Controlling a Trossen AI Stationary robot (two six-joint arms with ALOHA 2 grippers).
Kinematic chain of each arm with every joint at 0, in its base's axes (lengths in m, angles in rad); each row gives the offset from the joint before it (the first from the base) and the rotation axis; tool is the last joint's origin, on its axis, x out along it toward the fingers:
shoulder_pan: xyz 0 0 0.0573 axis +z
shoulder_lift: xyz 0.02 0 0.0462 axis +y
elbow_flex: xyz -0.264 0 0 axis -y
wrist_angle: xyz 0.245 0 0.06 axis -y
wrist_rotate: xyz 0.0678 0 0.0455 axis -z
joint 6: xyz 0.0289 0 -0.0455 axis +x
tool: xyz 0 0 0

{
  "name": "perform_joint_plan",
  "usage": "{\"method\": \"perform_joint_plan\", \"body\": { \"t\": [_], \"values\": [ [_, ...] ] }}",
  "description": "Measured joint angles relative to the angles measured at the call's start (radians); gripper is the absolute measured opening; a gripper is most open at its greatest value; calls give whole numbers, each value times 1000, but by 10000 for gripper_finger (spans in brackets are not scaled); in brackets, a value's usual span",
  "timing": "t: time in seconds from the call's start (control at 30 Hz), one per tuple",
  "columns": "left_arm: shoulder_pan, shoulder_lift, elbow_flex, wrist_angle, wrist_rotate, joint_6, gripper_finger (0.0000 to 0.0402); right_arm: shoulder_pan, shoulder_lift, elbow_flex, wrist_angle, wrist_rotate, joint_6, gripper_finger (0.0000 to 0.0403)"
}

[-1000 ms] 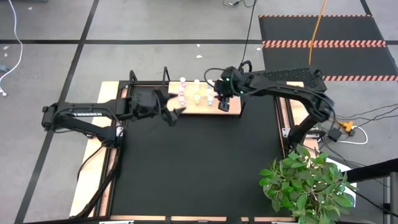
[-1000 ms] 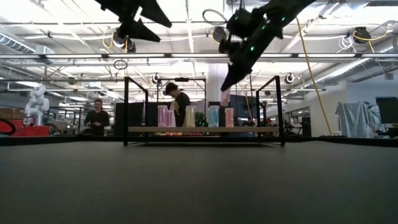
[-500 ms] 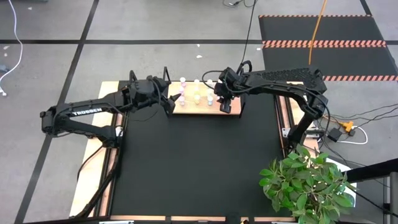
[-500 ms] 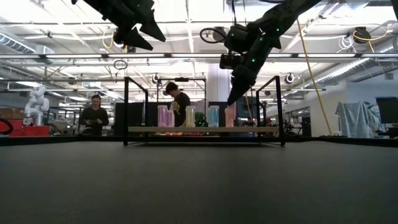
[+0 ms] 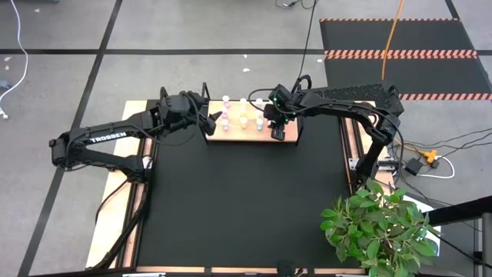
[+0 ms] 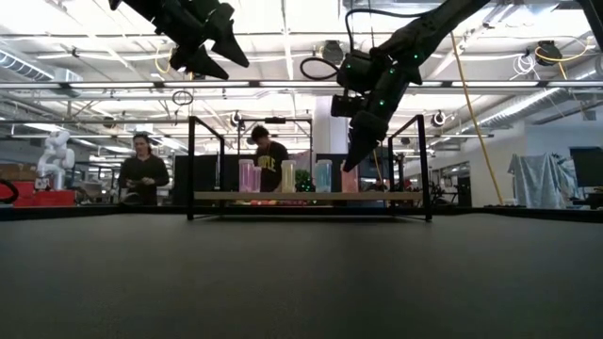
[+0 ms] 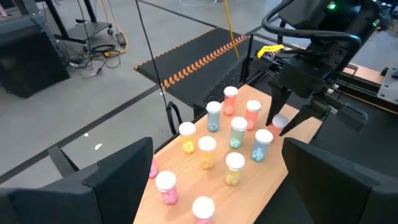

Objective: Pick and place medicine bottles onto shelf by color
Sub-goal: Put the orange pill bottle on the shelf aligned with the other orange pill bottles, then return to Home Position

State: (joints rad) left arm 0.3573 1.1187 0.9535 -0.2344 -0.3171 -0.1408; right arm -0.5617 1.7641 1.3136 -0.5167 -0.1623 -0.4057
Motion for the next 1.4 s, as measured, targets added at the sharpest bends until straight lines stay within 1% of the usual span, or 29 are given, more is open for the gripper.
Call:
{"method": "perform_joint_plan", "body": {
  "t": [0.3,0.4,0.47,0.67,0.8,0.9,0.97,1.03,1.1,1.17,1.23,1.3,1.33,1.4],
  "values": [
    [0,0,0,0,4,-31,356,-2,-2,0,-3,-1,4,122],
    [0,0,0,0,4,-33,356,-2,-4,-1,-9,-7,16,141],
    [0,0,0,0,4,-33,356,-7,-8,-2,-11,-26,26,158],
    [0,0,0,2,4,-29,356,-15,-24,-3,4,-24,34,210],
    [0,-1,0,3,5,-16,356,-18,-84,-3,36,-11,56,234],
    [0,-10,0,15,1,-10,356,-18,-157,-3,32,10,84,244],
    [0,-26,-1,26,1,-10,356,-18,-221,-3,33,-1,134,246],
    [2,-44,-1,53,-2,-3,356,-17,-289,-3,41,-50,206,245],
    [2,-69,-1,67,-9,5,356,-17,-356,-2,50,-119,275,233],
    [-3,-94,-1,99,-32,11,355,-9,-418,-2,61,-189,340,204],
    [-22,-121,-1,103,-40,31,349,8,-481,-2,62,-218,383,159],
    [-41,-138,-3,108,-44,39,333,33,-544,-7,72,-231,391,103],
    [-52,-145,-14,109,-58,38,322,48,-583,-23,88,-228,387,74],
    [-82,-155,-52,126,-123,35,289,75,-665,-76,148,-209,383,23]
  ]
}}
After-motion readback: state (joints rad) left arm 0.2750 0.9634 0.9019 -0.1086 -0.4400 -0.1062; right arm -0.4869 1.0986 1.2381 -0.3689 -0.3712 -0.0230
